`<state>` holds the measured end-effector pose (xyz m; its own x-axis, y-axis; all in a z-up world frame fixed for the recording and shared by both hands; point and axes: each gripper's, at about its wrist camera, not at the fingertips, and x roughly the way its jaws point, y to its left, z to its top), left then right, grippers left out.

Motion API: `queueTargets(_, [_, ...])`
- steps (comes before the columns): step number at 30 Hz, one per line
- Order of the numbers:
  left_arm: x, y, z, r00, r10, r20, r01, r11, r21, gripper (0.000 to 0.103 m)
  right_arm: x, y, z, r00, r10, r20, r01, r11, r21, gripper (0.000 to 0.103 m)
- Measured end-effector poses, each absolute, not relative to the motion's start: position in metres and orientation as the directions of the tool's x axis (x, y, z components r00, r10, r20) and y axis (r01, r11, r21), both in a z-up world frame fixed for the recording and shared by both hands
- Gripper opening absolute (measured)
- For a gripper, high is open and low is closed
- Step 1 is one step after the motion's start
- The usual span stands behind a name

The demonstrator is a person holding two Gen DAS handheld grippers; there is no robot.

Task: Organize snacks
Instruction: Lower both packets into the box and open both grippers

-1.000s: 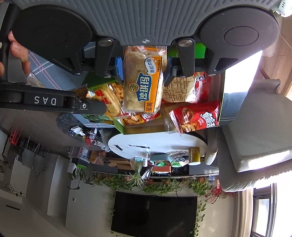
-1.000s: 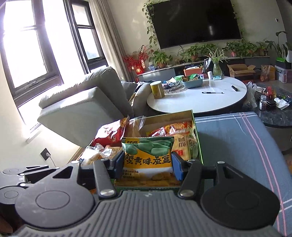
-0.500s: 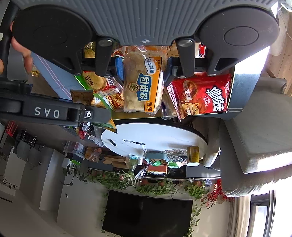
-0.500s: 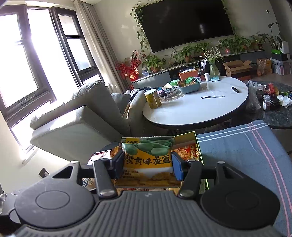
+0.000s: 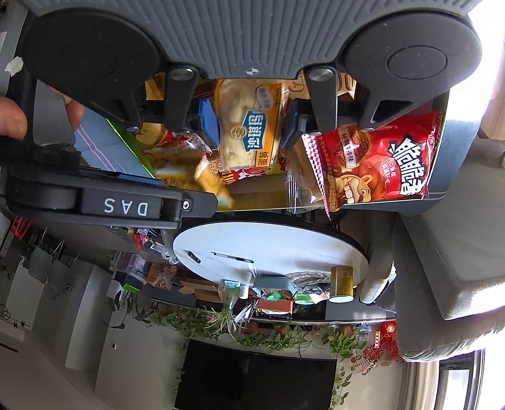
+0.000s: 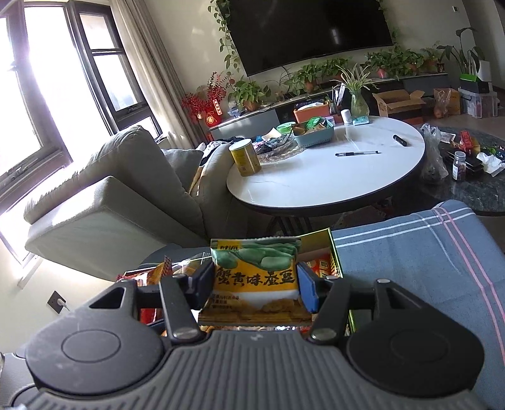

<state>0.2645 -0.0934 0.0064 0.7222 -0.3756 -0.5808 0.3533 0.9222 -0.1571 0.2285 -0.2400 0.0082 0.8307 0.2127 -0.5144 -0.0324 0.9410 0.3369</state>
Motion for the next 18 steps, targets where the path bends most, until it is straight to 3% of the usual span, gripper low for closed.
queueTargets(8, [0.246, -0.080, 0.015, 0.733, -0.372, -0.569, 0.340, 0.925, -0.167, 0.049, 0.213, -0.250, 0.009, 0.836, 0.211, -0.506, -0.011, 0.929, 0.370, 0.086])
queueTargets(12, [0.229, -0.077, 0.022, 0.752, -0.352, -0.557, 0.331, 0.933, -0.143, 0.059, 0.197, -0.246, 0.015, 0.841, 0.214, -0.497, -0.025, 0.933, 0.360, 0.086])
queueTargets(18, [0.203, -0.068, 0.037, 0.772, -0.354, -0.528, 0.330, 0.933, -0.143, 0.065, 0.167, -0.239, 0.028, 0.857, 0.212, -0.471, -0.055, 0.944, 0.325, 0.086])
